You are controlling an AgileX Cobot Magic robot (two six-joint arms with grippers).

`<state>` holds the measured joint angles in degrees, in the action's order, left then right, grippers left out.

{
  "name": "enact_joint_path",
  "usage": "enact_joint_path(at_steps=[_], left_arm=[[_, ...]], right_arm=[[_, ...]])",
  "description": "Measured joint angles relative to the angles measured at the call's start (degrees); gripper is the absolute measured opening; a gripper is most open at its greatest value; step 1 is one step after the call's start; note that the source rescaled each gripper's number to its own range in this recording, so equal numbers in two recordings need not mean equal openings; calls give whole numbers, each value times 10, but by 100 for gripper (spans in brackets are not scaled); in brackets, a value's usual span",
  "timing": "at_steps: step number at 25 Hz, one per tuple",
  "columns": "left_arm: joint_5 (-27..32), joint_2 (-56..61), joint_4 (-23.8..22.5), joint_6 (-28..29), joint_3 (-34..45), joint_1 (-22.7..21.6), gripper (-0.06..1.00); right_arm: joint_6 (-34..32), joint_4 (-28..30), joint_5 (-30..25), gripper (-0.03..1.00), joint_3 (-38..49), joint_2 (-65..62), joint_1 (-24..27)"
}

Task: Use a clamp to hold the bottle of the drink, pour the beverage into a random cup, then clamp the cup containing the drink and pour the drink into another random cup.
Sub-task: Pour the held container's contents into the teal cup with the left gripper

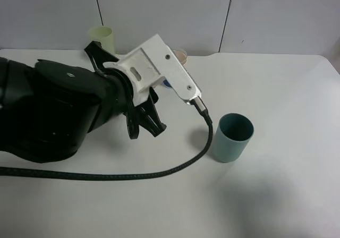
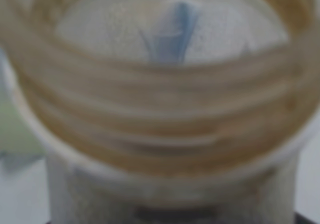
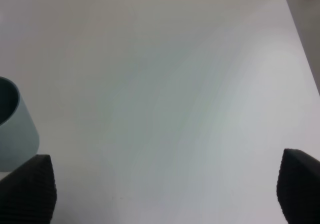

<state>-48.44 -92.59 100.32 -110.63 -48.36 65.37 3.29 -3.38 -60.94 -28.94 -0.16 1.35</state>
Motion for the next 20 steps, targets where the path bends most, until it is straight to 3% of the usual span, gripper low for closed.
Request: enact_joint_path(at_steps=[8,20], left_arm=[[-11,-56,0,-53,-50,31,0],[-10,-133,2,-108,-120,43,0]], right_arm=[[0,0,0,64,0,0,0],[0,0,0,64,0,0,0]])
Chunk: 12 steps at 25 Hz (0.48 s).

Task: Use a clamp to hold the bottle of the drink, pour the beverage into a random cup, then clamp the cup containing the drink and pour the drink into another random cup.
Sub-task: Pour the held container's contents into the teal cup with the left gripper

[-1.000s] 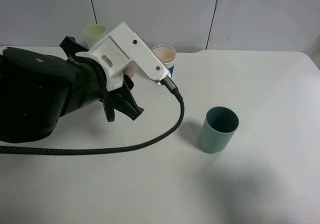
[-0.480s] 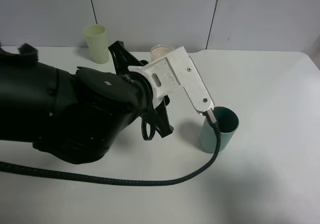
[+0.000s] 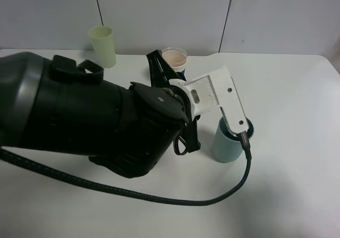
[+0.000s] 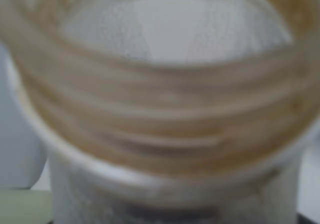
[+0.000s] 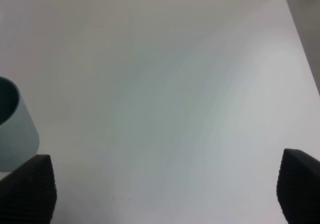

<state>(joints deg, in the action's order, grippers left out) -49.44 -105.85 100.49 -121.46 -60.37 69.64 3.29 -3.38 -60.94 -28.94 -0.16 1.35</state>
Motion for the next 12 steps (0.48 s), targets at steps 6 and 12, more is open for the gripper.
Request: enact_joint_path(at_steps=[6,12], left_arm=[[0,-35,0,-39,-33,0,0],[0,-56,0,-61,-47,-2,0]], right_arm=[[0,0,0,64,0,0,0],[0,0,0,64,0,0,0]])
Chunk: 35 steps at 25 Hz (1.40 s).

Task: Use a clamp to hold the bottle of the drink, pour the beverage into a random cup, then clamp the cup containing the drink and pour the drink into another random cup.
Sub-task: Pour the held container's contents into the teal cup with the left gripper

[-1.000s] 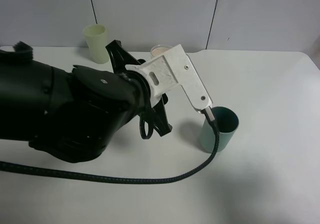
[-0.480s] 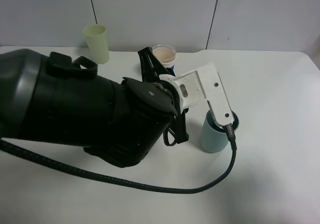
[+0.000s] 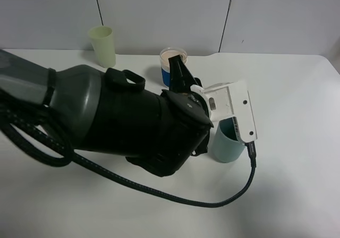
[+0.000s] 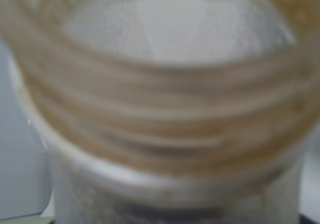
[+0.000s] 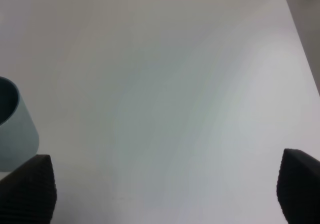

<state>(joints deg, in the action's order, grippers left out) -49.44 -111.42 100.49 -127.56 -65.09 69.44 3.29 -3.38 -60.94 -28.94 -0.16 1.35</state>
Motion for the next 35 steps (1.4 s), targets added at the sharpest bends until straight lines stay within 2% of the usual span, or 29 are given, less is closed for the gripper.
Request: enact_joint_path(at_steps=[6,15,24,35], left_arm=[[0,-4,-11,-16,0,-12,0],[10,-9,-63,-19,-1,-19,0],[24,-42,-80,-21,-48,-21,0],[26,-55,-139,-25,-51,-32,0]], right_arm=[[0,0,0,64,0,0,0],[0,0,0,64,0,0,0],[0,0,0,64,0,0,0],[0,0,0,64,0,0,0]])
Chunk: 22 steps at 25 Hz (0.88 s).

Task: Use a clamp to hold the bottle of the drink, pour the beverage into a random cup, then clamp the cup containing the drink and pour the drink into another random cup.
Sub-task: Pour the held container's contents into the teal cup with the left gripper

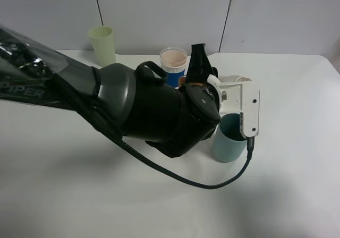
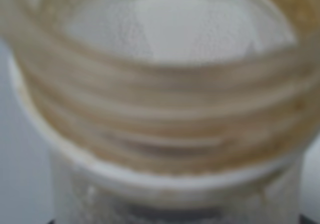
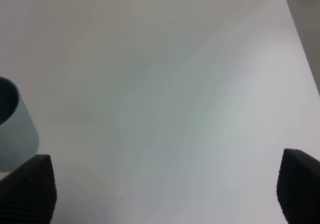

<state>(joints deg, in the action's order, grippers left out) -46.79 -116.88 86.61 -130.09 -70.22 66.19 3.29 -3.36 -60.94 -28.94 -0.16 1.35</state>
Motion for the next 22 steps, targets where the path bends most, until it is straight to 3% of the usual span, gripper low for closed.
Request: enact_joint_path(at_steps=[11,22], left_arm=[[-31,-17,-11,-57,0,0,0],[-39,-17,-25,-72,0,0,0]], right_arm=[[0,0,0,64,0,0,0],[0,0,0,64,0,0,0]])
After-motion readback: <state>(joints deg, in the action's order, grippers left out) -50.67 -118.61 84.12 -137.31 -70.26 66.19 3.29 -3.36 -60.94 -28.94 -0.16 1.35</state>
